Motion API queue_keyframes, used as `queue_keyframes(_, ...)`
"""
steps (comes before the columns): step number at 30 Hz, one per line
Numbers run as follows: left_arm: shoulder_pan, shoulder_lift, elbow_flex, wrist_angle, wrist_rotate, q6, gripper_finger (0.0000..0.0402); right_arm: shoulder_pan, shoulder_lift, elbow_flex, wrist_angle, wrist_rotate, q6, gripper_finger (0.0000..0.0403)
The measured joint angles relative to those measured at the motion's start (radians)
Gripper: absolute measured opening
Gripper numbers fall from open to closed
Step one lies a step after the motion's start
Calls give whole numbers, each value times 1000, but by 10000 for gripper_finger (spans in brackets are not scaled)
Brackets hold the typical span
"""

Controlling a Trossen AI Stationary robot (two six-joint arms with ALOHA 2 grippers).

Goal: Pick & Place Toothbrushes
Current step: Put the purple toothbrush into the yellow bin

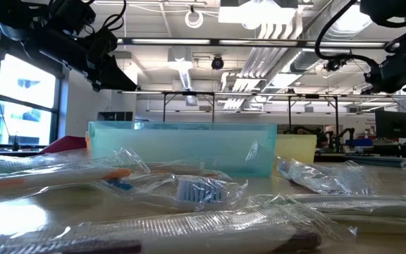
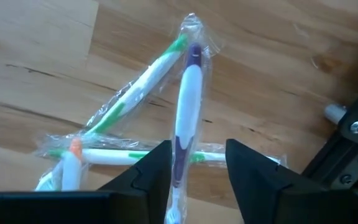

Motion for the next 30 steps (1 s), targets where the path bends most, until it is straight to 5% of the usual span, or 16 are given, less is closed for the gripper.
queue_keyframes(24,0,0,0,-2,-3,0,69,0,38,-187,278,-57,-23,140)
queue_keyframes(30,0,0,0,-2,-3,0,69,0,38,-189,275,-60,-23,108)
